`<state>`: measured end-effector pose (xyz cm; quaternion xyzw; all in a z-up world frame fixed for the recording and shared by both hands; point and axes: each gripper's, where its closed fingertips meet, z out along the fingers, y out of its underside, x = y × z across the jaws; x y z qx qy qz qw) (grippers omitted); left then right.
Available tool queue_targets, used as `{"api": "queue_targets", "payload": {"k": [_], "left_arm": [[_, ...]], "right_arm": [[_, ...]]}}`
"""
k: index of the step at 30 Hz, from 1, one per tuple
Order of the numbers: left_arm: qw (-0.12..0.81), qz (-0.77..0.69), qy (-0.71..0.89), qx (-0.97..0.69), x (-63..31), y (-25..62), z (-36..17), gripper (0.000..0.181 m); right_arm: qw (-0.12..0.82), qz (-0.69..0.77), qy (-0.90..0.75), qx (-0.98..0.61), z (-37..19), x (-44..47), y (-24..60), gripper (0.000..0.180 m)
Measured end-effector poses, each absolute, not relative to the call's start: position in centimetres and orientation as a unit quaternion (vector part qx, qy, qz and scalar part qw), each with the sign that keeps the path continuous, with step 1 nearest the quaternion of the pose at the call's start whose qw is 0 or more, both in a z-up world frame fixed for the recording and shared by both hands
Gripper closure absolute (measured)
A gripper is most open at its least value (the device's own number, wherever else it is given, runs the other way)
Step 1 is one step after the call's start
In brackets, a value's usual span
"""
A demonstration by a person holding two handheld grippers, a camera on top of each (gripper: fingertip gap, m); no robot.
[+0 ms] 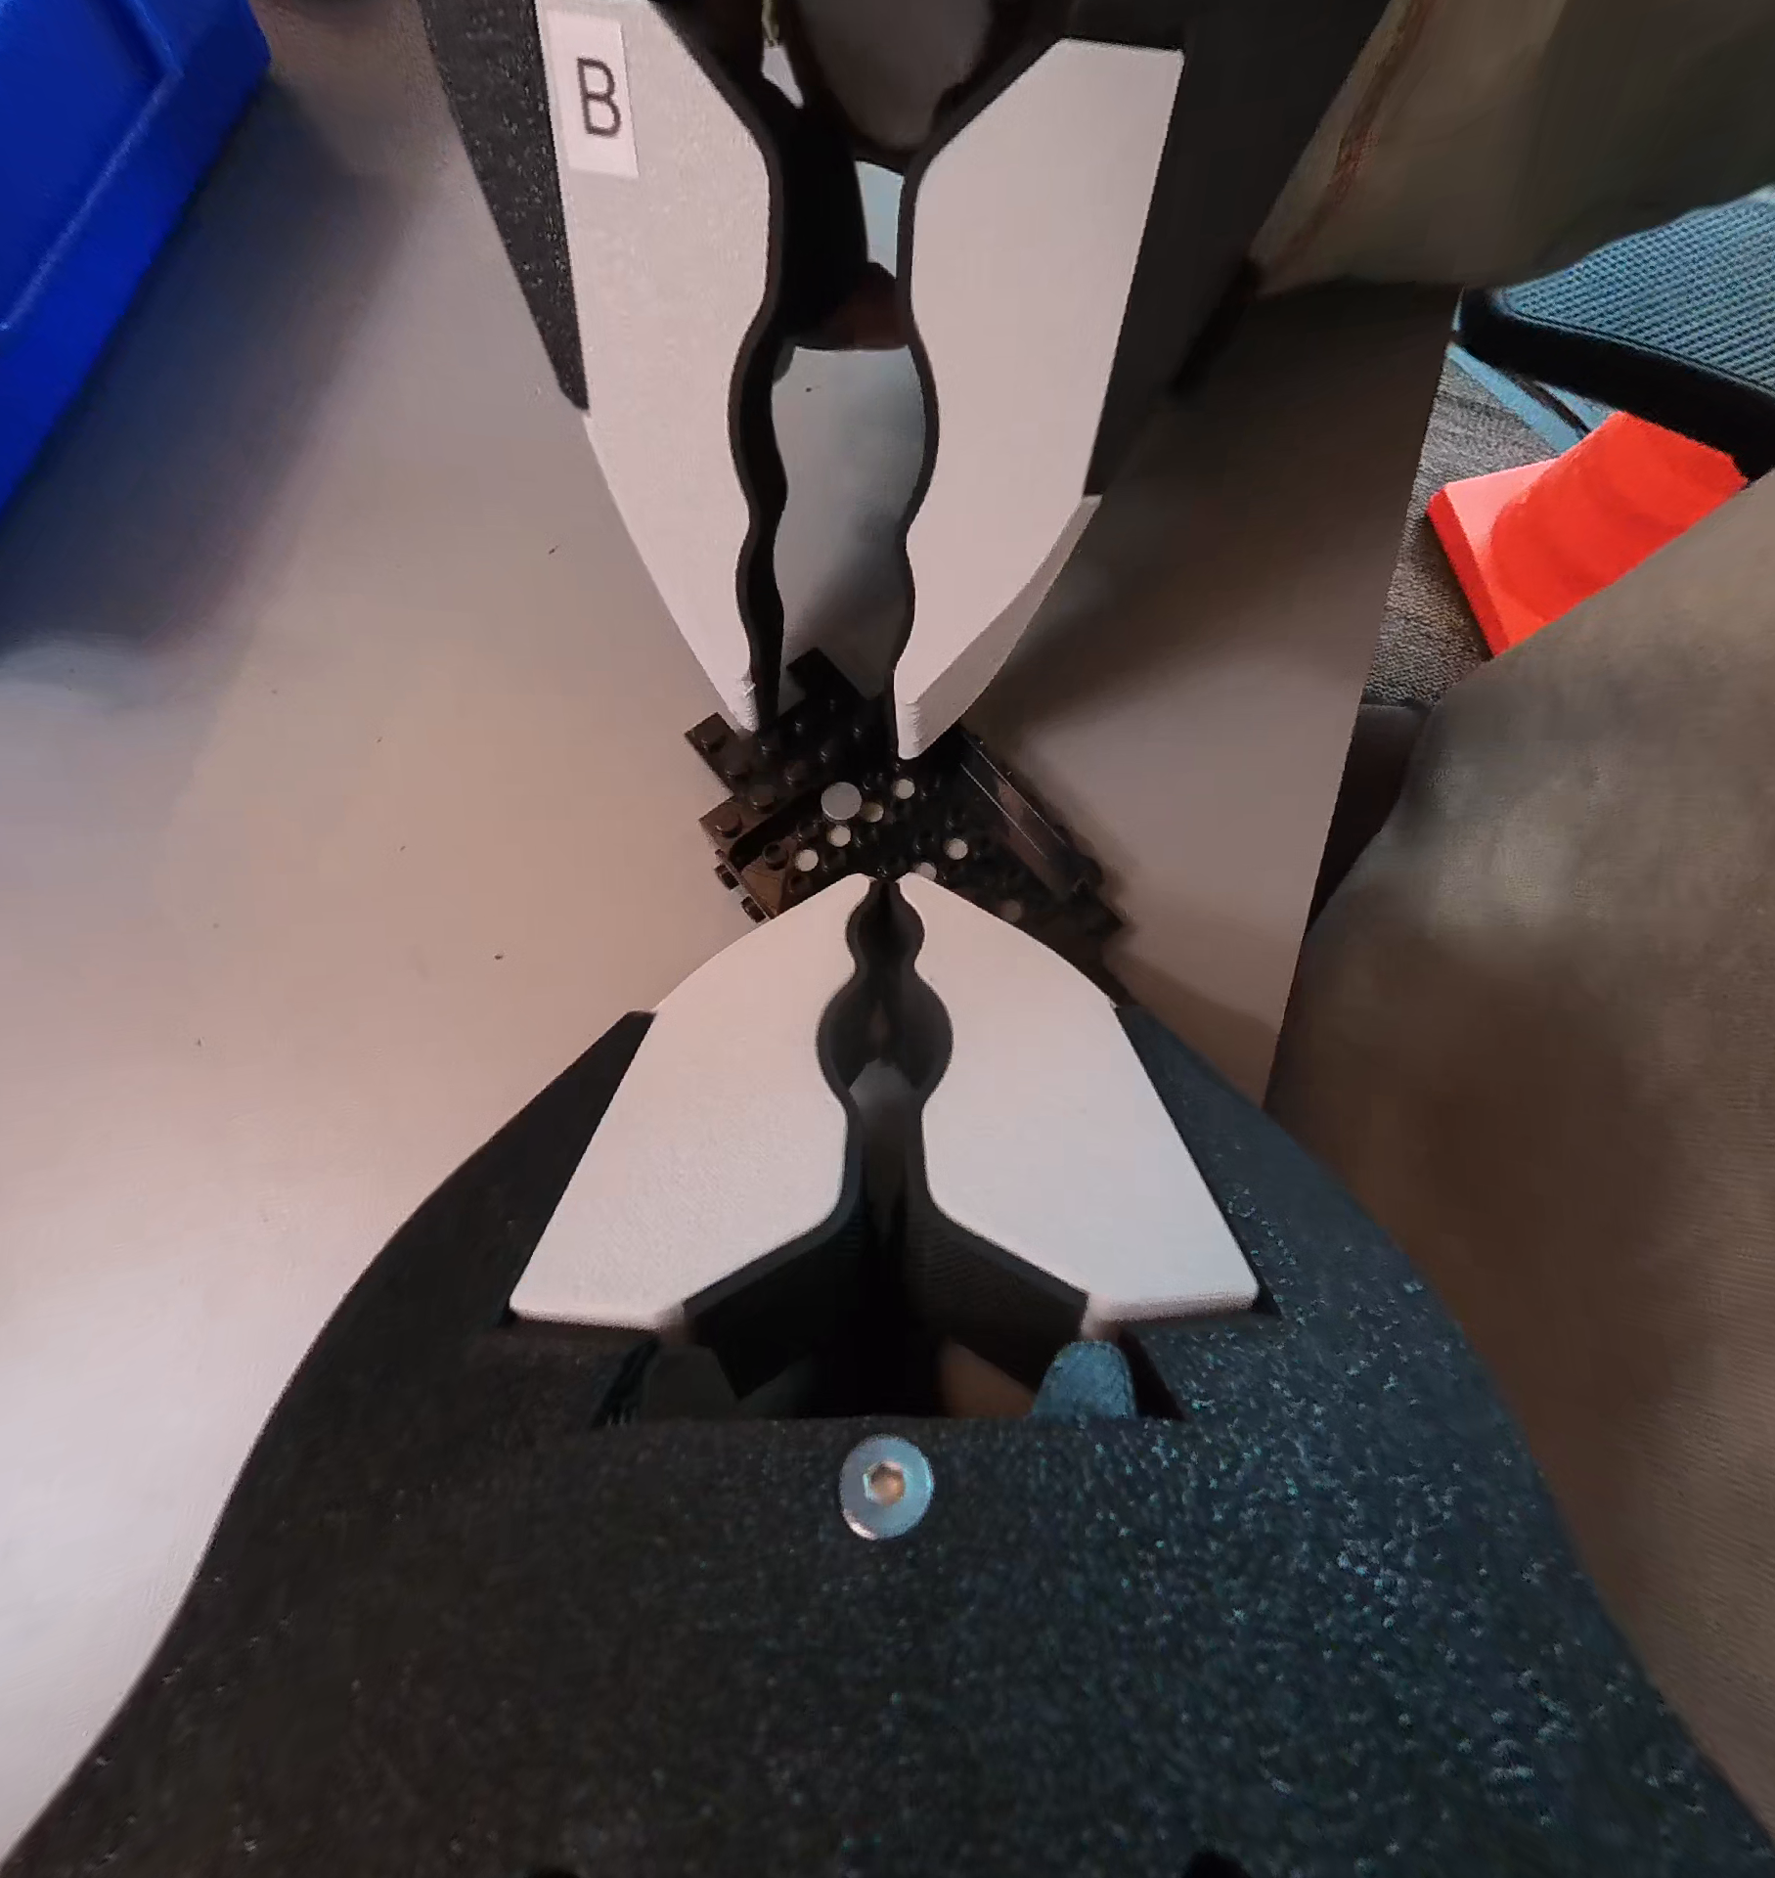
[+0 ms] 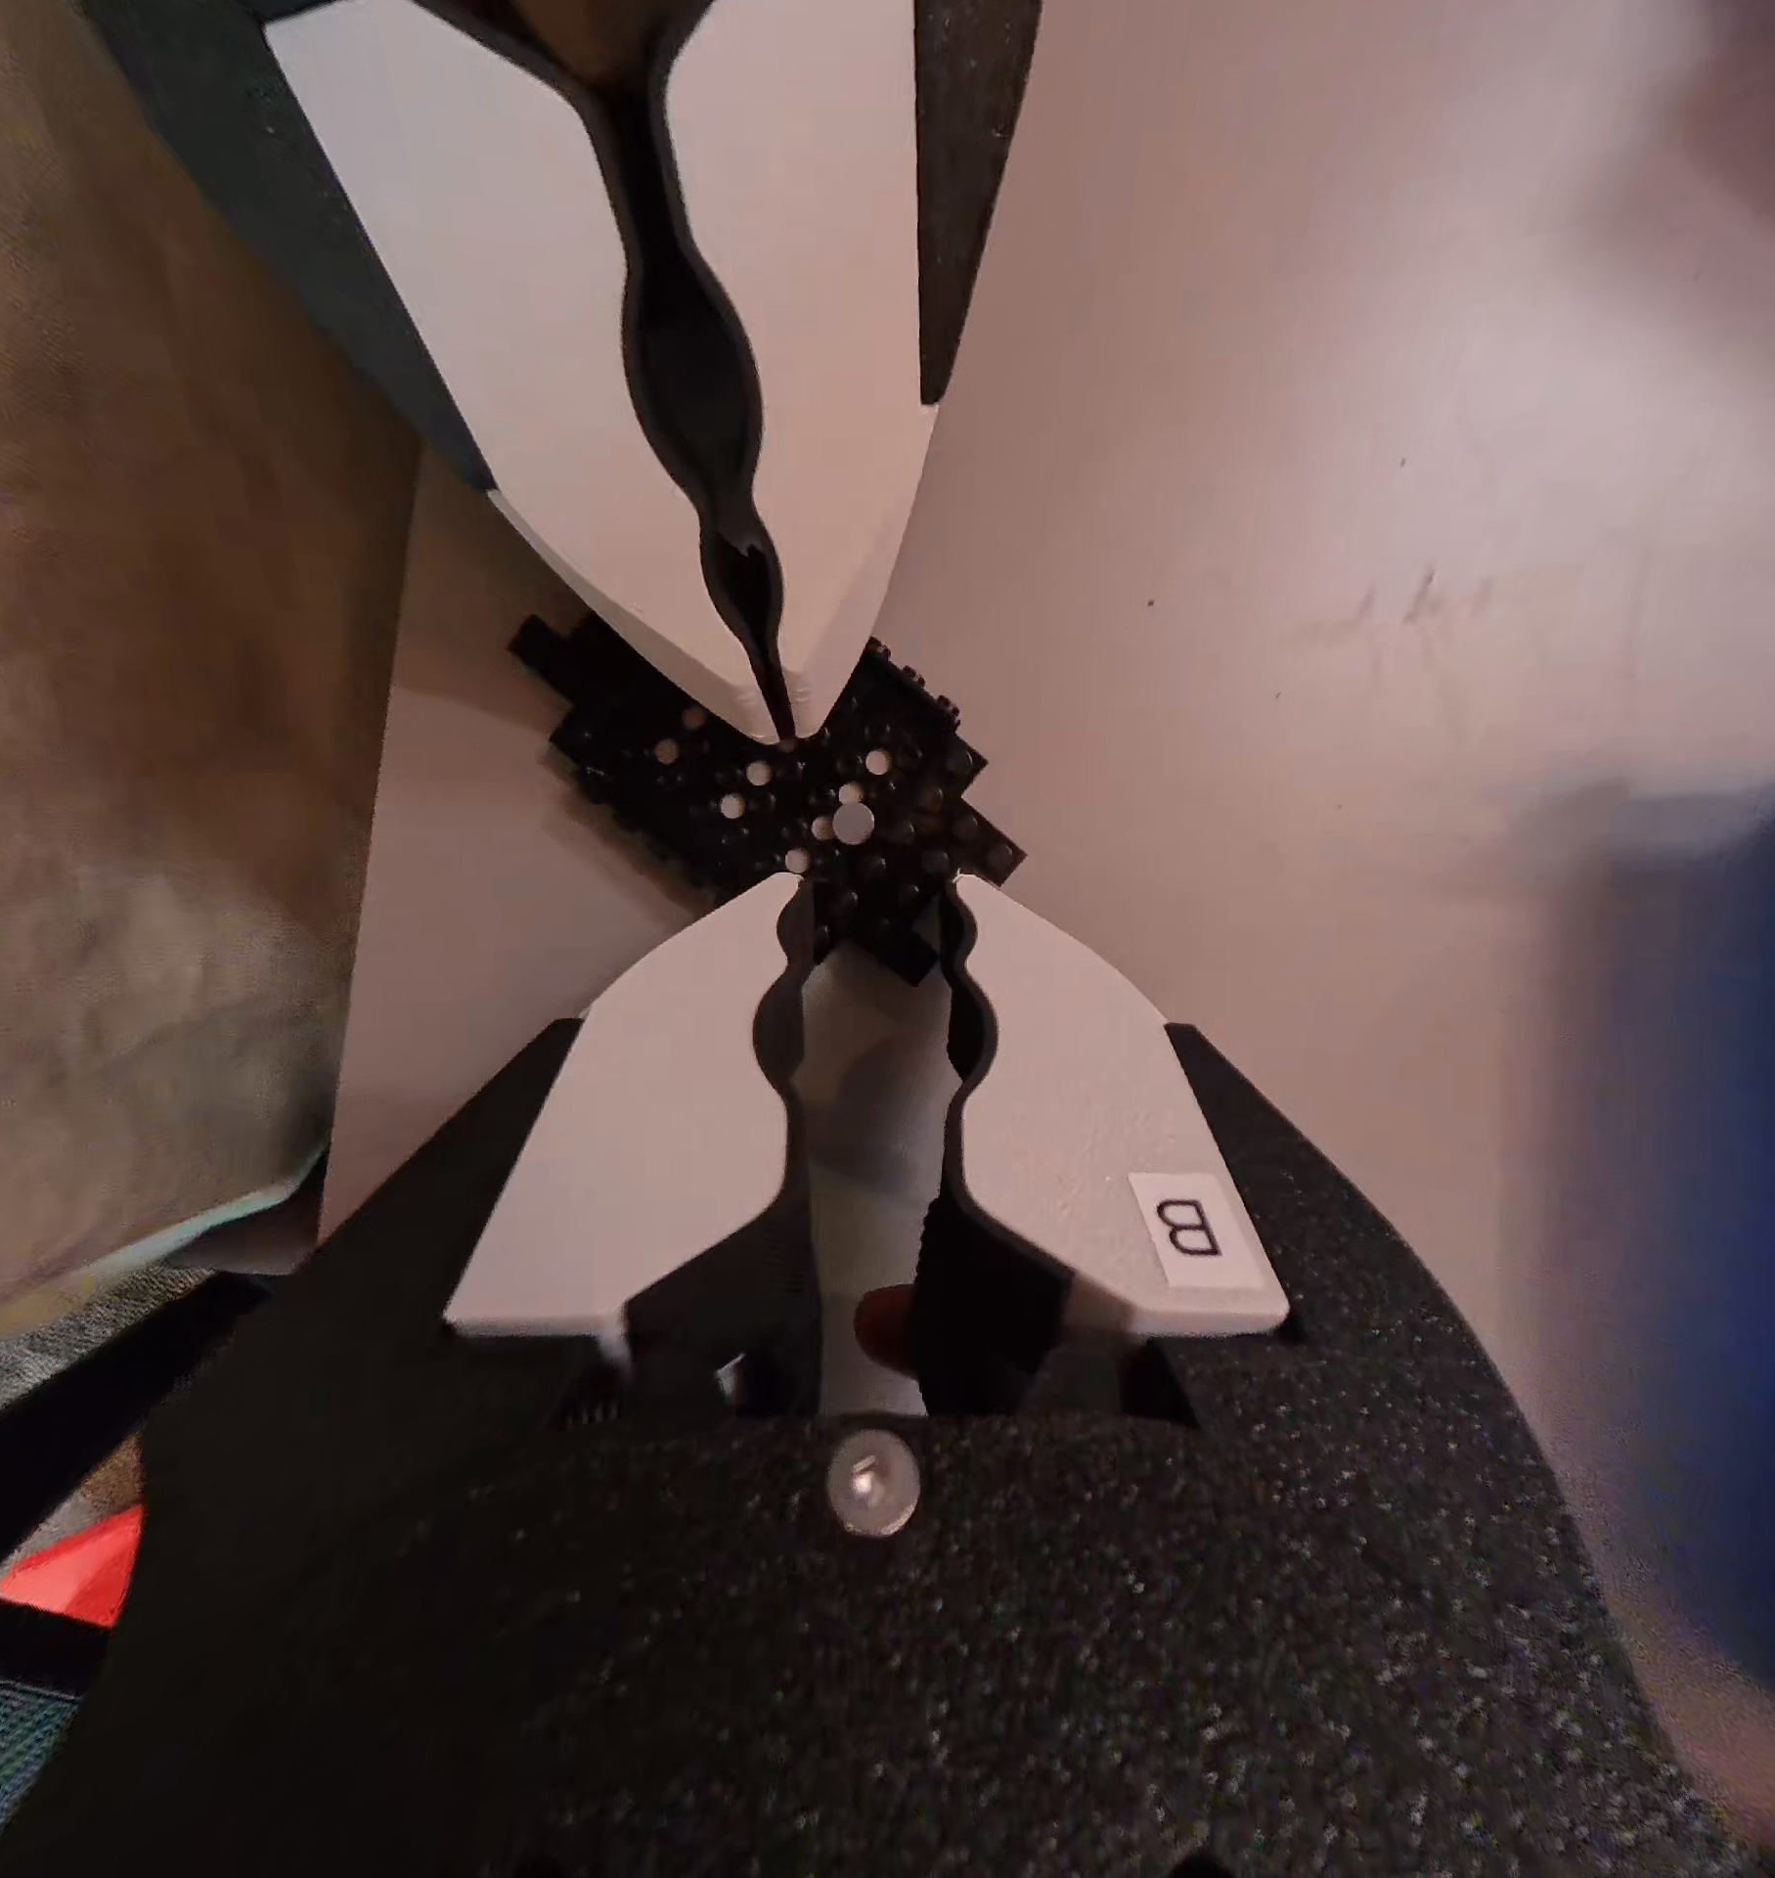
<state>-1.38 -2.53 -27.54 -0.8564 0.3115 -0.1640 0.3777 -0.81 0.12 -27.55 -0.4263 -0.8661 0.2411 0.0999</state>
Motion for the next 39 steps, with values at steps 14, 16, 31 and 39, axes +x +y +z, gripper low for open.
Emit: {"api": "queue_targets", "payload": {"k": [14,16,31,39], "left_arm": [[0.369,-0.178,0.307,-0.859,-0.8,-2.7,-27.6,0.181],[0.365,-0.190,0.306,-0.859,-0.7,-2.7,-27.6,0.181],[0.347,-0.222,0.331,-0.849,-0.6,-3.0,-27.7,0.181],[0.347,-0.221,0.338,-0.847,-0.6,-3.1,-27.7,0.181]], "right_arm": [[0.127,0.247,-0.854,-0.440,-27.0,-0.8,0.8,0.148],[0.147,0.267,-0.863,-0.402,-26.4,-1.3,0.4,0.148],[0.159,0.275,-0.915,-0.248,-27.6,-3.3,-0.5,0.137],[0.094,0.258,-0.948,-0.159,-28.0,-3.5,-1.1,0.147]]}}
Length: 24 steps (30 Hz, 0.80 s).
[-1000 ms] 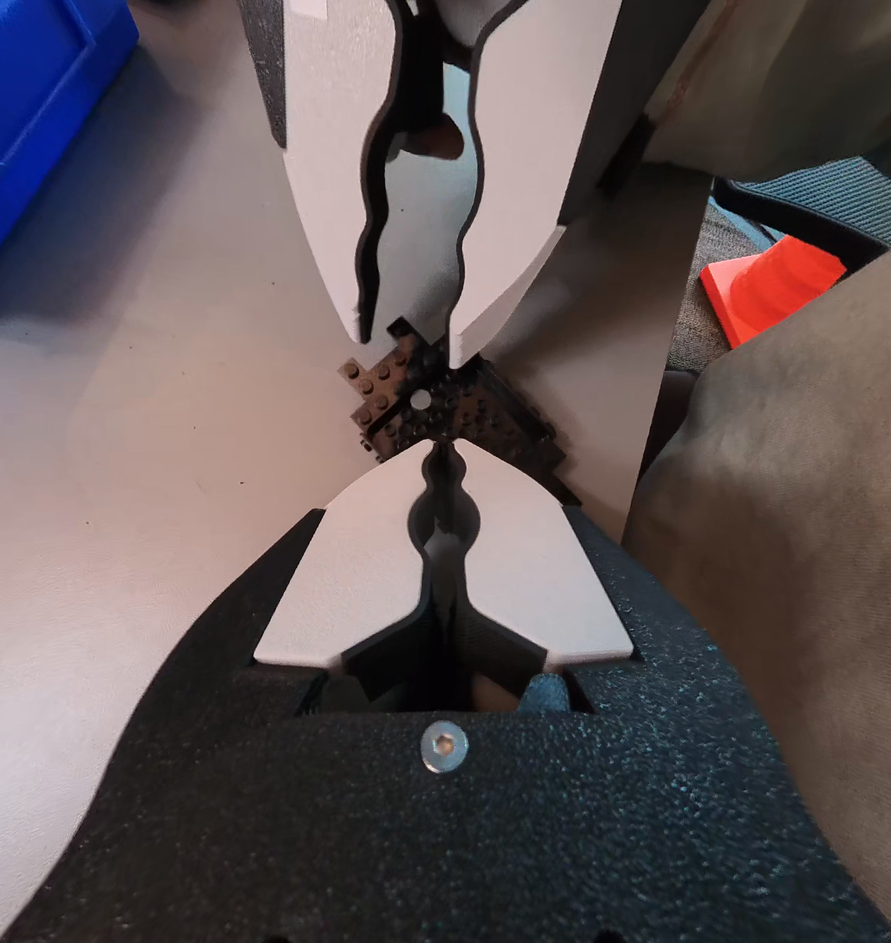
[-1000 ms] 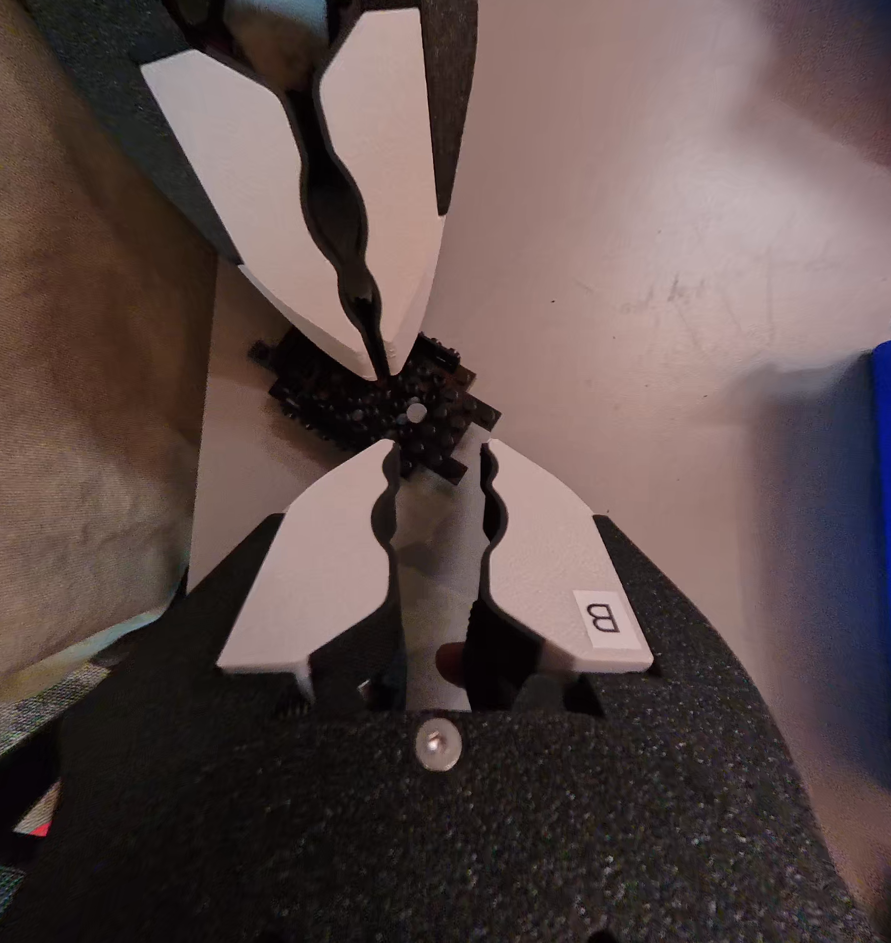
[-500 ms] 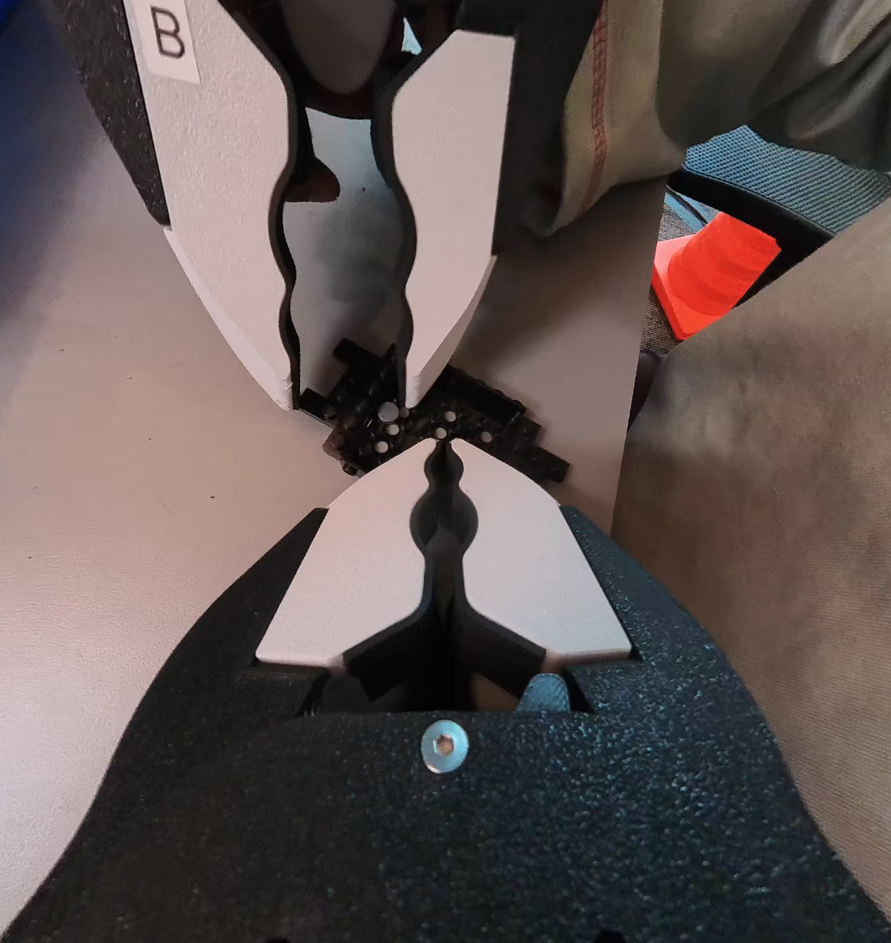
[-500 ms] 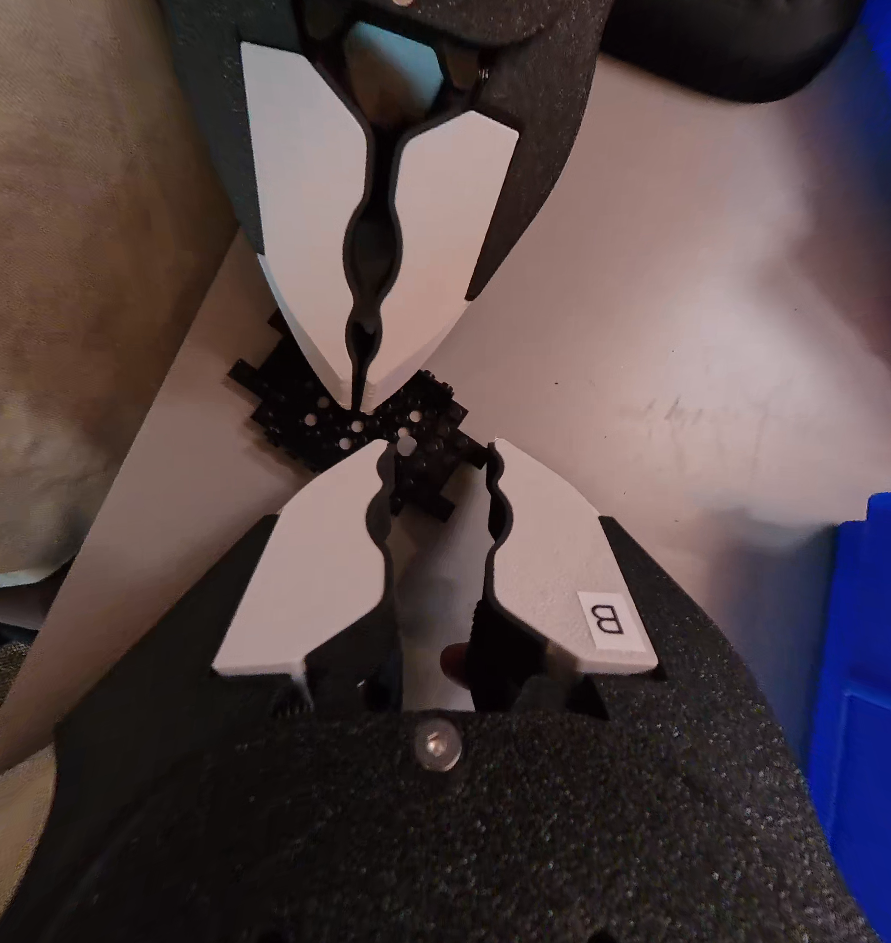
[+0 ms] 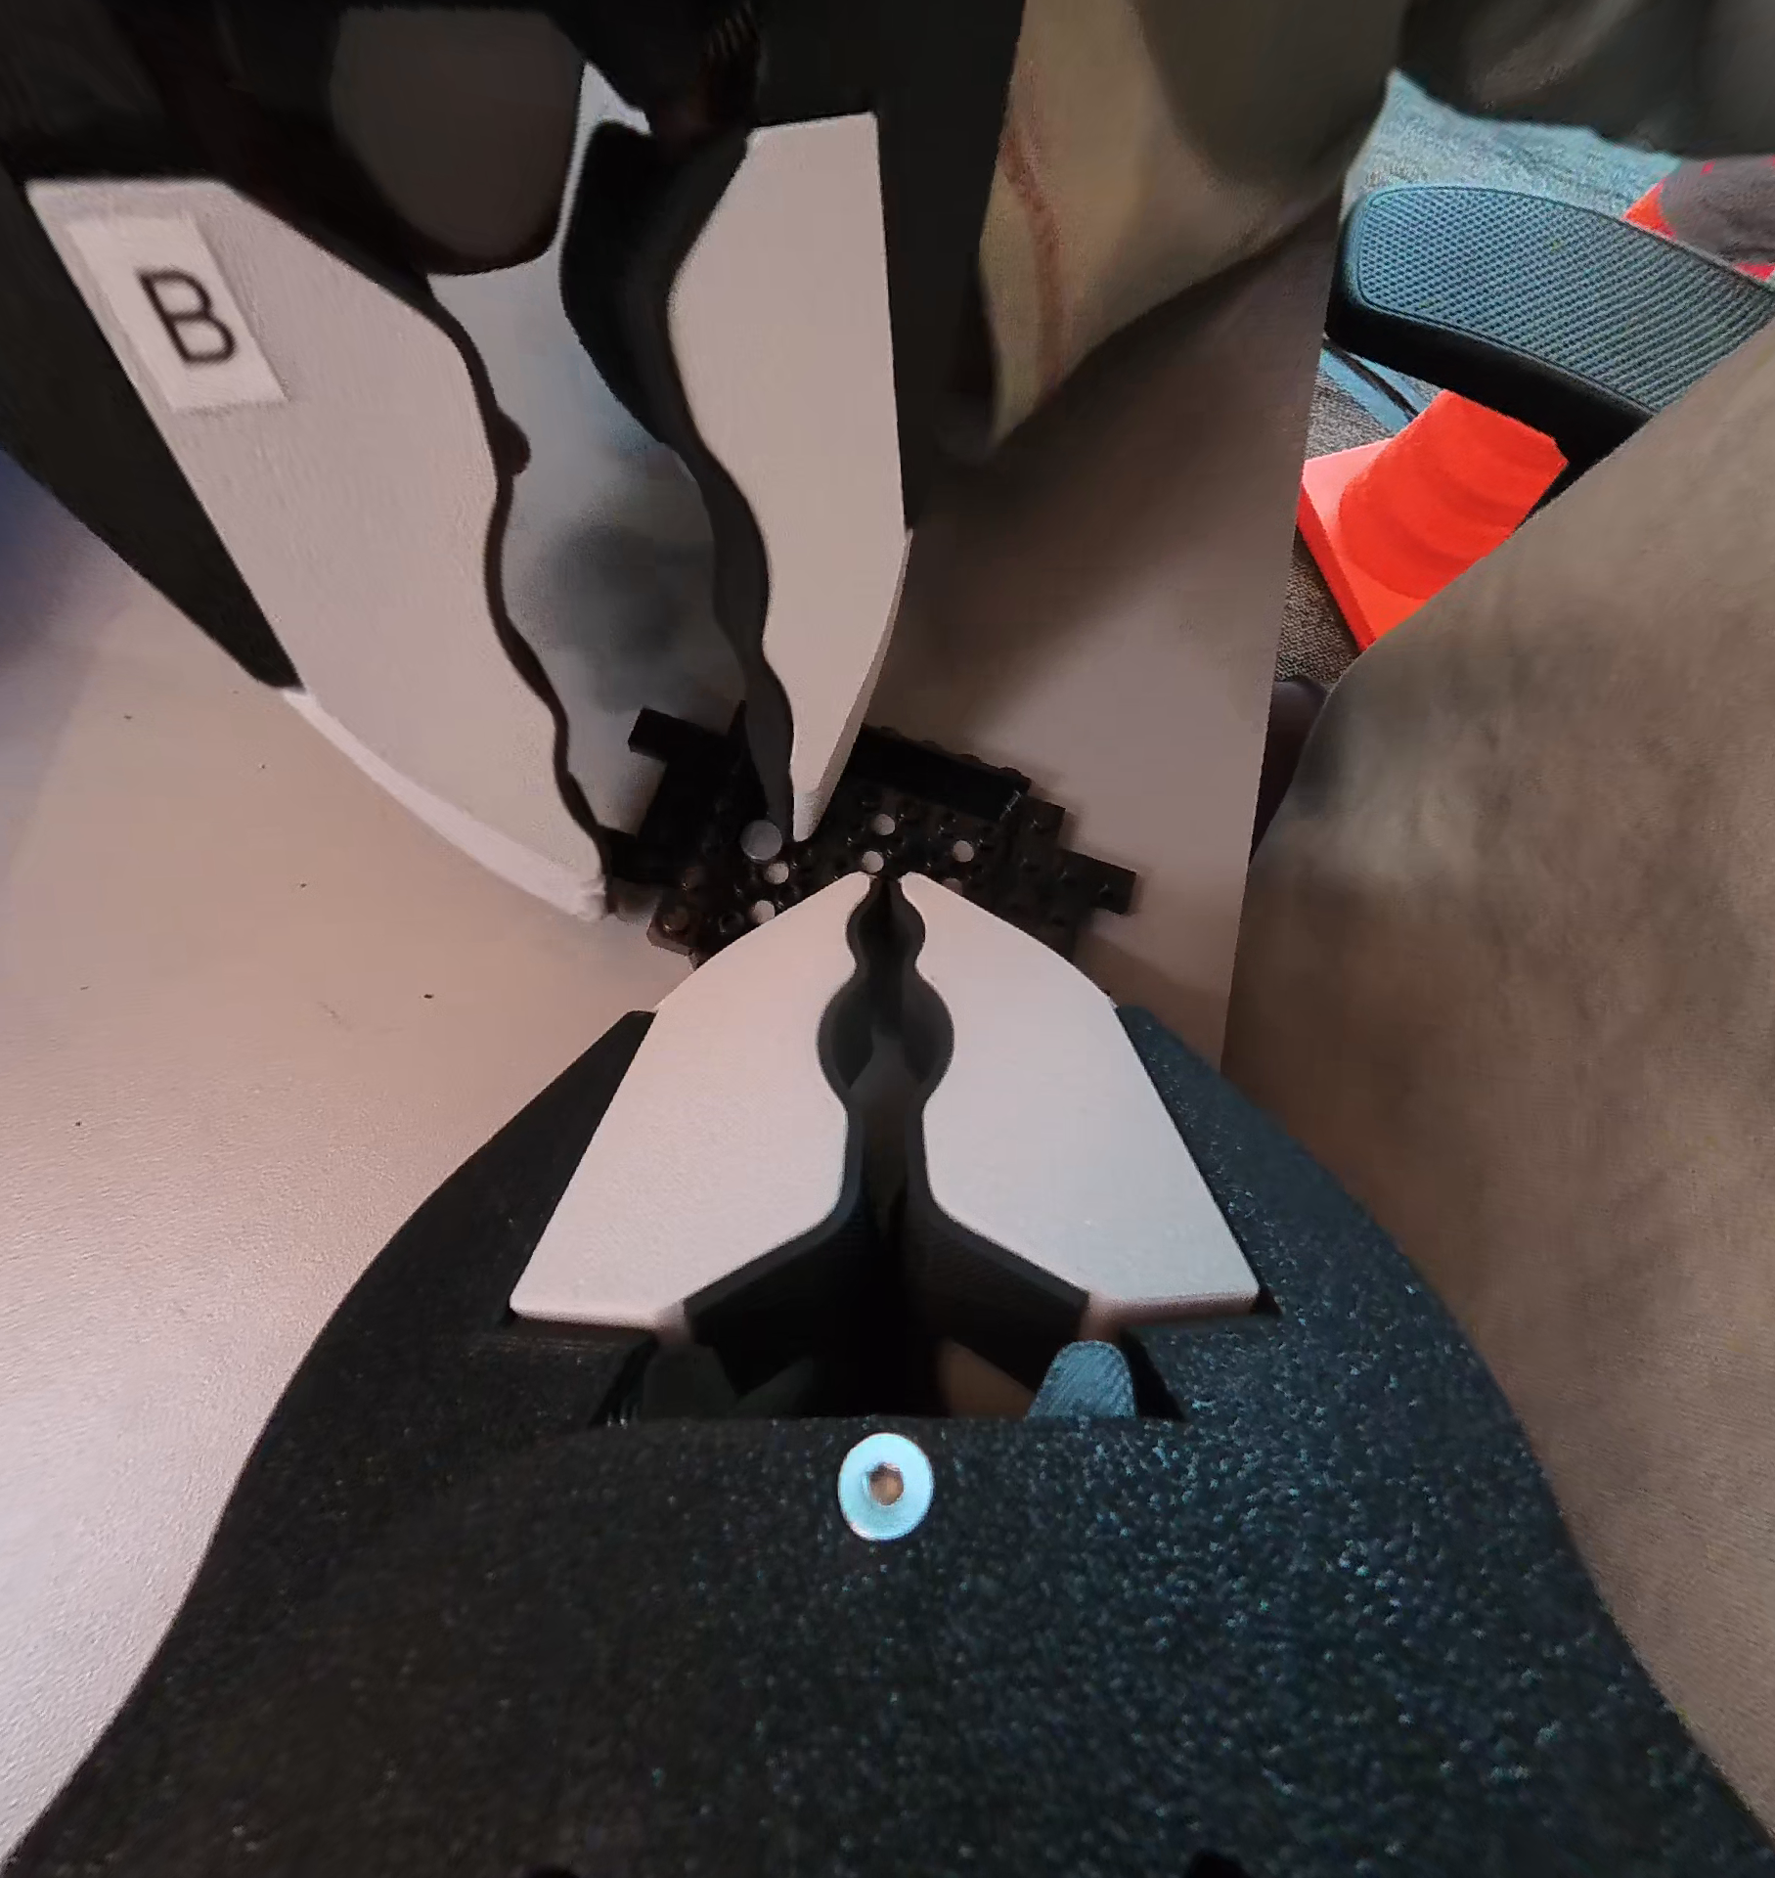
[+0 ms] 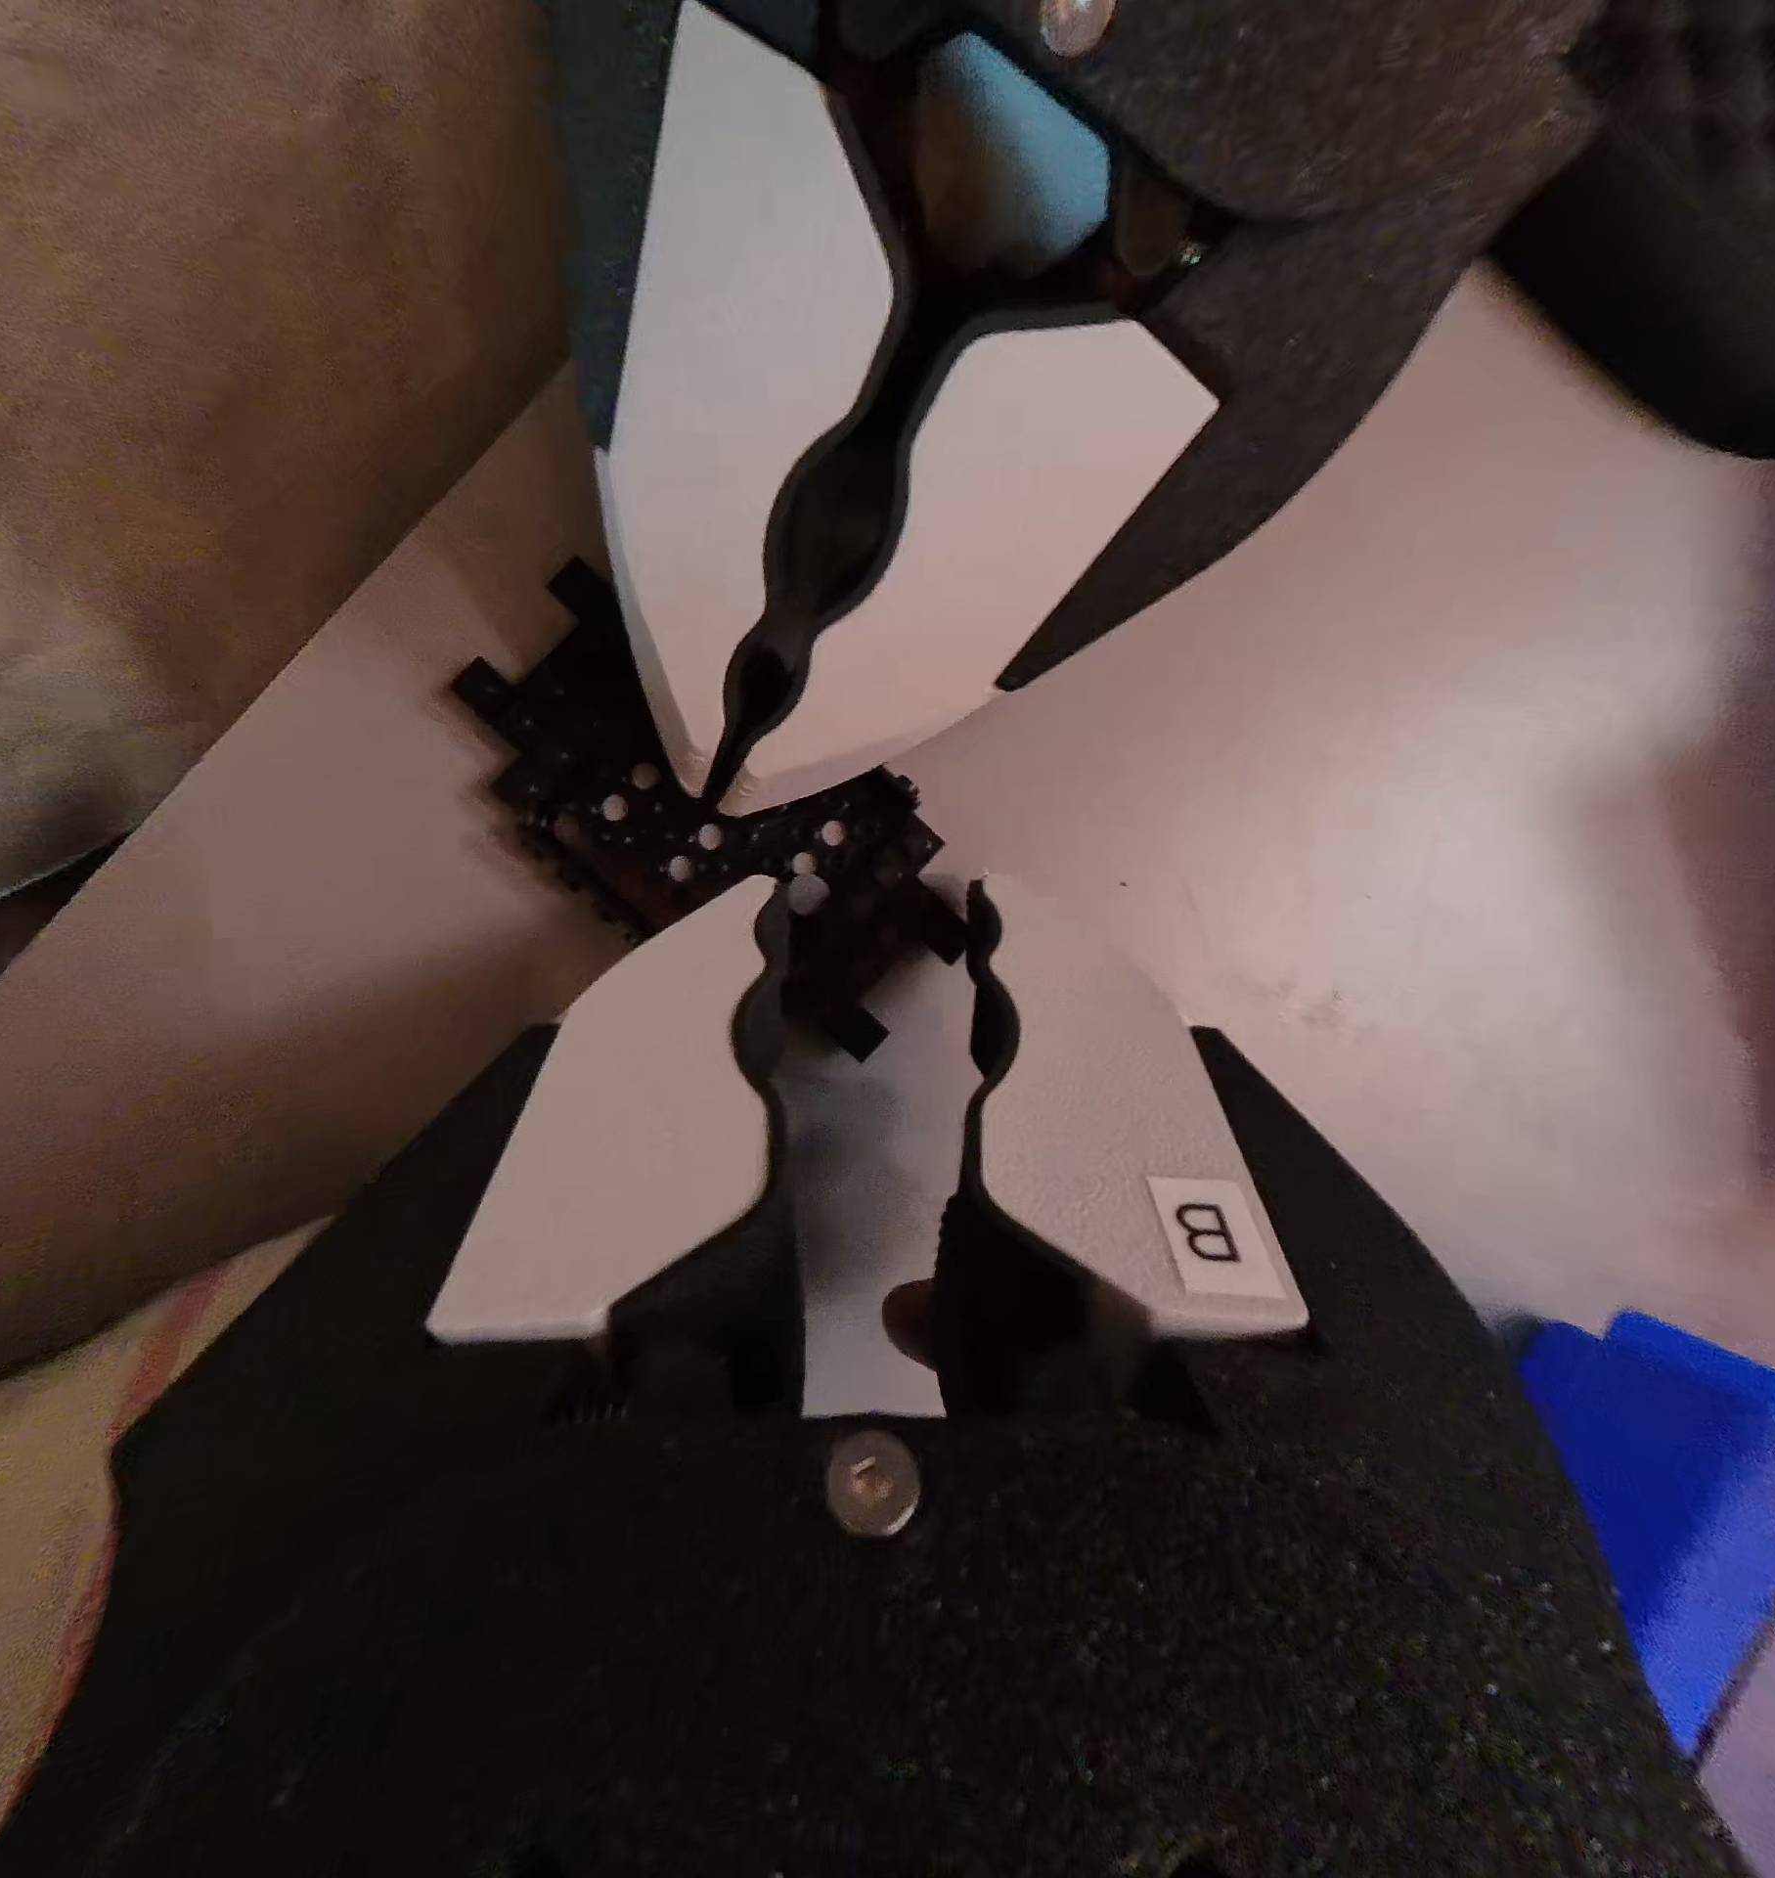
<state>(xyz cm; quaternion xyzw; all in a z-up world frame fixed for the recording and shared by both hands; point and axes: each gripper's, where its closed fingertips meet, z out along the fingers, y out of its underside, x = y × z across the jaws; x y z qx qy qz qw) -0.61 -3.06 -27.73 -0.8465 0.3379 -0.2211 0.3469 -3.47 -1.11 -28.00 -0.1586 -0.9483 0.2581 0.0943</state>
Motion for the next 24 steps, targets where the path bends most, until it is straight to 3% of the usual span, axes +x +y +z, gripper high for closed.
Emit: {"api": "queue_targets", "payload": {"k": [9,17,20,21,24], "left_arm": [[0.351,-0.215,0.340,-0.845,-0.6,-3.1,-27.7,0.181],[0.353,-0.213,0.343,-0.844,-0.7,-3.2,-27.7,0.180],[0.353,-0.213,0.346,-0.843,-0.6,-3.2,-27.7,0.181],[0.353,-0.212,0.347,-0.842,-0.6,-3.3,-27.7,0.181],[0.353,-0.214,0.346,-0.842,-0.6,-3.2,-27.7,0.181]], "right_arm": [[0.058,0.229,-0.956,-0.172,-28.0,-3.1,-1.0,0.149],[0.214,0.268,-0.922,-0.182,-27.1,-2.8,-1.3,0.162],[0.223,0.303,-0.902,-0.211,-26.9,-2.7,-1.4,0.165],[0.233,0.306,-0.898,-0.215,-26.8,-2.9,-1.3,0.180],[0.243,0.302,-0.897,-0.212,-26.9,-2.9,-1.1,0.180]]}}
